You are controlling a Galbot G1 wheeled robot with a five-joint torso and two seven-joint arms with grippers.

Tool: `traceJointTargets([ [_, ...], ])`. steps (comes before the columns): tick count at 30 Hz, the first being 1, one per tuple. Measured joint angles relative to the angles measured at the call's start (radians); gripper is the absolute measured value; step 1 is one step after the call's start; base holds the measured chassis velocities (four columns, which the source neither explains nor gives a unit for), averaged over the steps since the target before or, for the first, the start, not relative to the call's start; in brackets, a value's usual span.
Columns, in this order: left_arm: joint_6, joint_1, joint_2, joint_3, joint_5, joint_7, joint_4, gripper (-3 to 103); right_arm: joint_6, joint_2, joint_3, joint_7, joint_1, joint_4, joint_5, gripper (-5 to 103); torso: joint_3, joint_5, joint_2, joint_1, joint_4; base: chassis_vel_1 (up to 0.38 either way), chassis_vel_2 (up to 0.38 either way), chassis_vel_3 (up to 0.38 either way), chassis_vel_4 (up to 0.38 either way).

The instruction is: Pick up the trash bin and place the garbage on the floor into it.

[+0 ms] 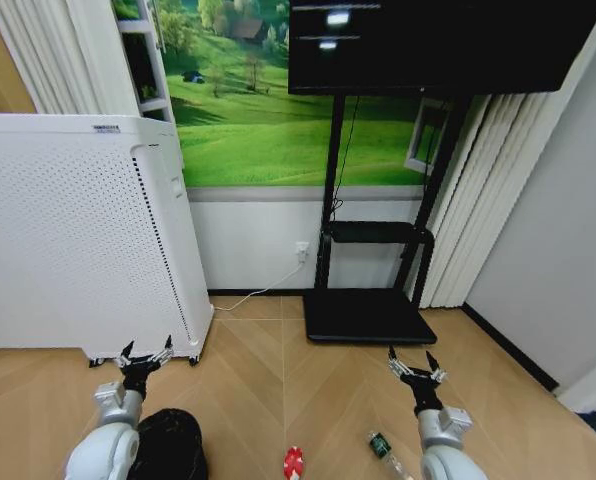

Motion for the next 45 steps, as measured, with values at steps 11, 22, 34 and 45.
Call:
traceJointTargets([
  [11, 0.068, 0.063, 0.095, -0.031, -0.05, -0.091, -0.104, 100, 0.023, -0.019, 0.021, 0.009, 0.002, 0.0, -0.028, 100, 0.002, 0.0, 0.003, 0.001, -0.0001, 0.0, 0.0, 0.0, 0.0],
  [22, 0.1, 0.407, 0.121, -0.087, -0.039, -0.169, -0.268, 100, -0.015, -0.038, 0.026, 0.047, 0.004, 0.013, -0.046, 100, 0.005, 0.0002, 0.007, 0.002, 0.0003, 0.0, 0.0, 0.0, 0.0],
  [34, 0.064, 0.501, 0.131, -0.08, -0.009, -0.127, -0.147, 100, -0.028, -0.07, 0.041, 0.067, 0.014, 0.028, 0.002, 100, 0.007, 0.0001, 0.009, 0.003, -0.0001, 0.0, 0.0, 0.0, 0.0],
  [45, 0.088, 0.551, 0.164, -0.083, -0.032, -0.12, -0.086, 100, -0.03, -0.07, 0.032, 0.069, 0.022, 0.018, 0.006, 100, 0.007, 0.0002, 0.01, 0.003, 0.0, 0.0, 0.0, 0.0, 0.0],
])
